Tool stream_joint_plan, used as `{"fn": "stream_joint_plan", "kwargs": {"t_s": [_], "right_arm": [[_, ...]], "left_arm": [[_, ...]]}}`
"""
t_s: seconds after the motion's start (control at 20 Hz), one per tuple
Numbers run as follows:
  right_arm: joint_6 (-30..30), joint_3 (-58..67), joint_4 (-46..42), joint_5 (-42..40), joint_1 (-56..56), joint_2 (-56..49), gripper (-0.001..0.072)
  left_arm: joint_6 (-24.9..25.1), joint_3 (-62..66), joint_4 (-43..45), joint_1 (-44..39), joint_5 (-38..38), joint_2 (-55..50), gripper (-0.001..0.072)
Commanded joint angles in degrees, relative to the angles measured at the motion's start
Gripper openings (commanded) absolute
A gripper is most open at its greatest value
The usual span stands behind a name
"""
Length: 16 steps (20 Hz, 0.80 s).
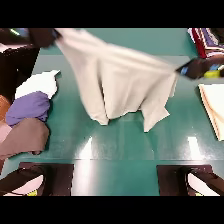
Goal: Fold the shirts.
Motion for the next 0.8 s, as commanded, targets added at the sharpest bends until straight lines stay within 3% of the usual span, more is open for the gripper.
{"fn": "stream_joint_plan", "kwargs": {"t_s": [0.0,0.15,0.35,0.45,0.5,0.75], "right_arm": [[0.1,-16.8,1.1,-7.9,0.0,0.1,0.0015],[-0.2,-26.1,3.9,-17.0,0.0,0.1,0.0015],[-0.6,-29.8,5.2,-22.6,0.0,0.1,0.0029],[-0.8,-29.5,5.2,-24.3,-0.3,0.1,0.039],[-0.8,-29.0,5.2,-24.4,-0.8,0.1,0.0444],[-6.0,-23.9,4.6,-16.6,-8.0,0.1,0.0447]], "left_arm": [[0.0,-11.0,0.2,0.0,-0.6,-6.1,0.0029],[0.0,-19.1,-0.9,0.0,2.9,-10.6,0.0029],[0.1,-22.0,-4.2,0.0,5.0,-13.7,0.0029],[0.1,-22.0,-5.0,0.0,6.1,-13.7,0.0029],[0.1,-21.9,-5.0,0.0,6.3,-13.7,0.0029],[0.1,-21.9,-5.1,0.0,5.4,-13.7,0.0029]]}}
